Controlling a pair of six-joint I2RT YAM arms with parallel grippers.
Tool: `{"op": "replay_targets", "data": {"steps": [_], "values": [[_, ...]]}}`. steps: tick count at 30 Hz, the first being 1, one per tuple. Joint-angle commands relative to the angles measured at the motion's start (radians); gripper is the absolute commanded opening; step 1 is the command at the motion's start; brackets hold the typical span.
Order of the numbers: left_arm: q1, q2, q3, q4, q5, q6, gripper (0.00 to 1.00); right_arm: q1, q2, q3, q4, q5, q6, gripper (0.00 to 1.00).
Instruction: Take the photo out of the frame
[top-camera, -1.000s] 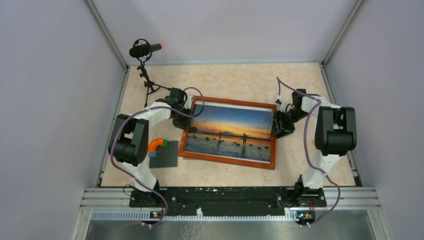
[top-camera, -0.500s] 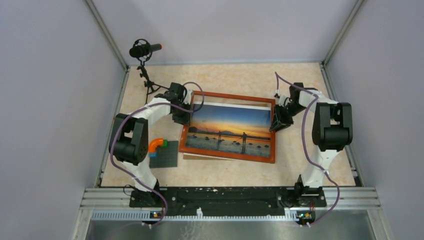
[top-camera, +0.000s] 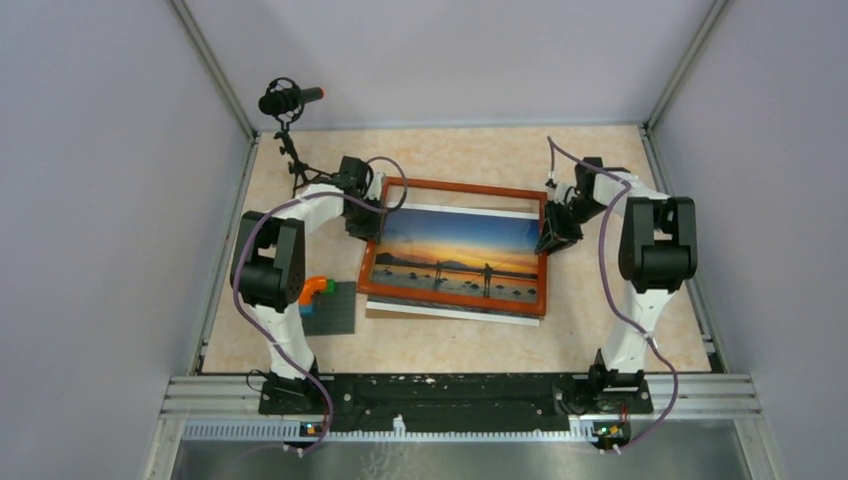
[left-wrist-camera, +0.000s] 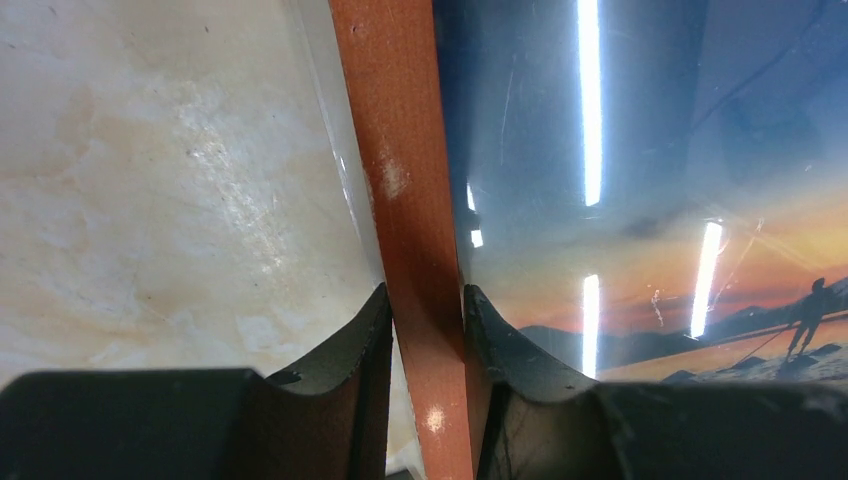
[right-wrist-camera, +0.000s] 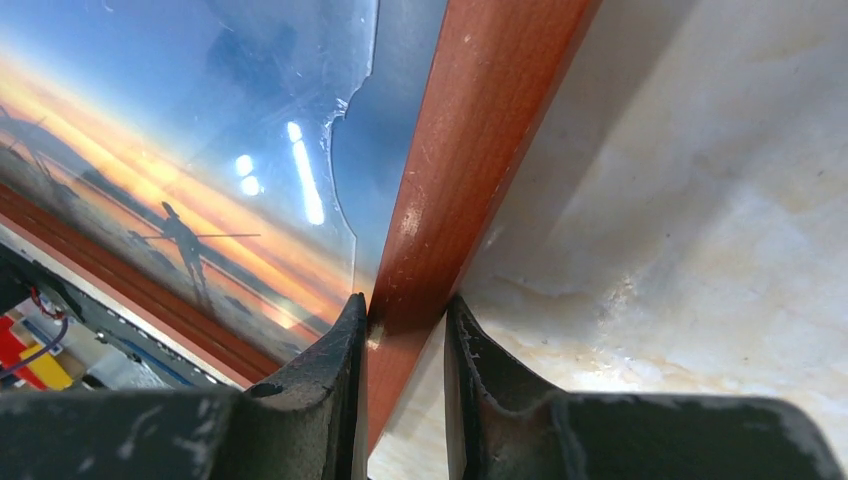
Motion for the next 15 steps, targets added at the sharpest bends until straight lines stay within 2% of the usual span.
{"op": "replay_targets", "data": {"steps": [1,15], "values": [[0.021,0.012,0.051,0.058,0.002,0.040,0.00,0.031,0.014,0.071,0.050,0.008,-0.058,0.00],[0.044,0.066,0.103,0.075,-0.014,0.052,0.00,0.063,0.089,0.157,0.060,0.034,-0.046,0.00]]}}
